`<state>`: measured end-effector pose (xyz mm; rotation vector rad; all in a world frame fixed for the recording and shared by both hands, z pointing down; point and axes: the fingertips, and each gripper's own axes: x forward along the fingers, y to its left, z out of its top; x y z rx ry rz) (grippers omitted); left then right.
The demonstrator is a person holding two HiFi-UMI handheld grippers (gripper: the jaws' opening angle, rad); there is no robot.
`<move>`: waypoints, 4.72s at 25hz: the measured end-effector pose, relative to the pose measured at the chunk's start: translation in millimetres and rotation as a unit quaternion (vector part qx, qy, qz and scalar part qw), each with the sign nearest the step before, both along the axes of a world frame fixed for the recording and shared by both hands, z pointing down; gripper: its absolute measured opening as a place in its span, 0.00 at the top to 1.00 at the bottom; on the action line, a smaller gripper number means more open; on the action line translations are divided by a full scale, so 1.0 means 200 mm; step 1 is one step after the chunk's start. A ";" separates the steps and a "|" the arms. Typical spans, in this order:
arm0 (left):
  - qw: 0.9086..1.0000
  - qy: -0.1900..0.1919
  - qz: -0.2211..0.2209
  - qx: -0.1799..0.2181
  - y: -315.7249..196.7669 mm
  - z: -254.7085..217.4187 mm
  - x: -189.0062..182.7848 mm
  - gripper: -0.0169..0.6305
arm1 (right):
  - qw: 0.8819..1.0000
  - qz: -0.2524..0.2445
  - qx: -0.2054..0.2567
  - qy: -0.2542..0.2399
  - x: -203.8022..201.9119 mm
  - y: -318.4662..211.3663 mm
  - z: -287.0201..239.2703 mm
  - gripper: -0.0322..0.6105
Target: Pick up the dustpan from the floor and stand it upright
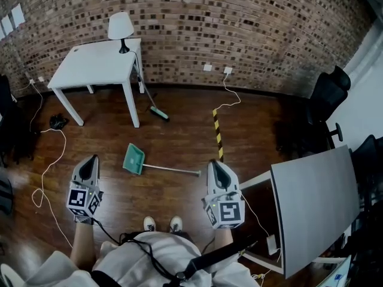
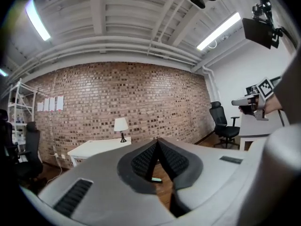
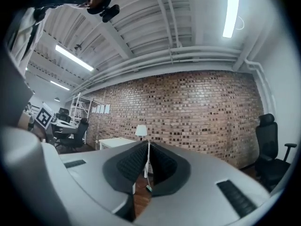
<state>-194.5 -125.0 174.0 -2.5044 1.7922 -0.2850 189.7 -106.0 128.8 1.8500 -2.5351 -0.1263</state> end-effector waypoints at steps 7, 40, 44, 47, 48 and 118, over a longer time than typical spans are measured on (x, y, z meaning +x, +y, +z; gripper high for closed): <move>0.999 0.036 -0.021 0.016 -0.16 0.07 -0.17 0.85 | 0.998 0.051 0.013 -0.022 -0.04 -0.12 -0.01 0.90; 0.965 0.074 -0.138 -0.210 -0.97 3.63 -0.32 0.71 | 0.970 0.121 -0.208 0.016 0.64 -1.00 3.68 0.59; 0.952 0.067 -0.166 -0.248 -0.88 4.00 -0.40 0.71 | 0.961 0.130 -0.245 0.018 0.69 -0.96 4.13 0.59; 0.943 0.067 -0.200 -0.259 -0.85 4.18 -0.49 0.71 | 0.948 0.128 -0.291 0.035 0.72 -0.90 4.47 0.59; 0.940 0.066 -0.210 -0.260 -0.85 4.23 -0.52 0.71 | 0.943 0.130 -0.302 0.040 0.73 -0.89 4.56 0.59; 0.789 0.475 -0.070 -0.383 -0.76 4.84 0.06 0.67 | 0.908 0.218 0.011 0.358 0.65 -0.96 2.60 0.71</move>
